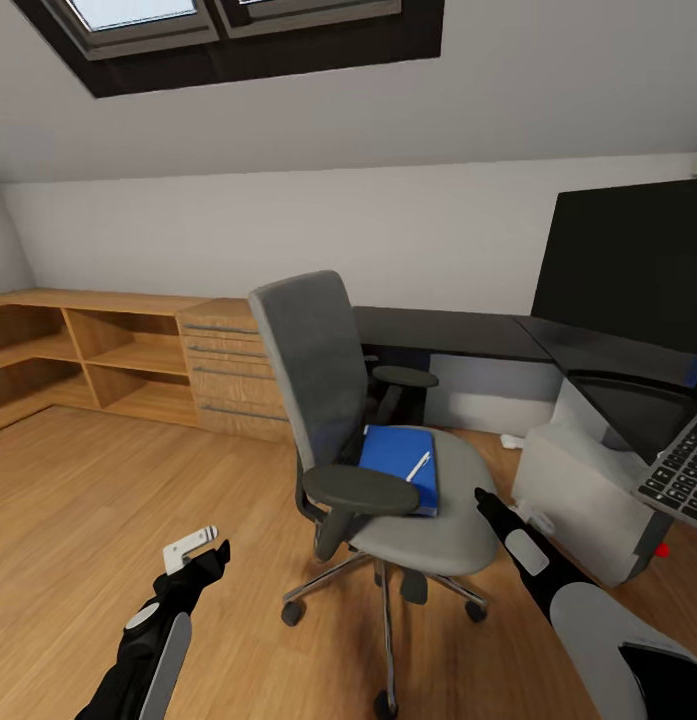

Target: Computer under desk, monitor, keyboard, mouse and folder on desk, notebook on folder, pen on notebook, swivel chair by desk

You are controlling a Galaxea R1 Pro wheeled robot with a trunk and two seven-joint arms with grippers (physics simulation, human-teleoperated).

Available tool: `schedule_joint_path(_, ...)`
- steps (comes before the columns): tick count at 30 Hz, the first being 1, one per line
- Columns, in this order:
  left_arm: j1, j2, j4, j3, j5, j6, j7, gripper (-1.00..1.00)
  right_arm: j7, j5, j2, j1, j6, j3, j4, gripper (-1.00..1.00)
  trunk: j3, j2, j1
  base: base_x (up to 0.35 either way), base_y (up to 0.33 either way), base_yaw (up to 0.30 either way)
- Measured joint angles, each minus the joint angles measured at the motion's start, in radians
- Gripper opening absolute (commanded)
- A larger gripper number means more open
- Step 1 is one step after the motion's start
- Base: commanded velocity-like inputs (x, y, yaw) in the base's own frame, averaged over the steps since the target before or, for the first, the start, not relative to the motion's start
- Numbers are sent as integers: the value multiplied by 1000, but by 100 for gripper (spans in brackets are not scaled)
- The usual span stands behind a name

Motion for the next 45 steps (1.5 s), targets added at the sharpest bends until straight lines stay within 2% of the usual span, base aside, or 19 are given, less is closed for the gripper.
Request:
schedule_joint_path(16, 0, 0, 0, 0, -6, 2, 0, 100, -1, 1, -2, 0, 4, -3, 0, 100, 0, 0, 0, 84, 0, 13)
schedule_joint_path(24, 0, 0, 0, 1, -6, 2, 0, 100, -2, 3, -1, 0, 1, -6, -2, 100, 0, 0, 0, 14, 0, 246)
schedule_joint_path(33, 0, 0, 0, 0, -8, 1, 0, 100, -2, 2, -2, 0, 0, 0, -4, 100, 0, 0, 0, 280, 0, 267)
schedule_joint_path(35, 0, 0, 1, 0, -8, 1, 0, 100, -2, 1, -14, 0, 0, 2, -4, 100, 0, 0, 0, 298, 0, 267)
schedule_joint_path(42, 0, -1, 2, 0, -8, 2, 0, 100, -1, 1, -94, 0, 1, -2, 9, 100, 0, 0, 0, 138, 0, 265)
schedule_joint_path(45, 0, -2, 3, 0, -8, 2, 0, 100, -1, 1, -112, 0, 1, -1, 12, 100, 0, 0, 0, 12, 0, 143)
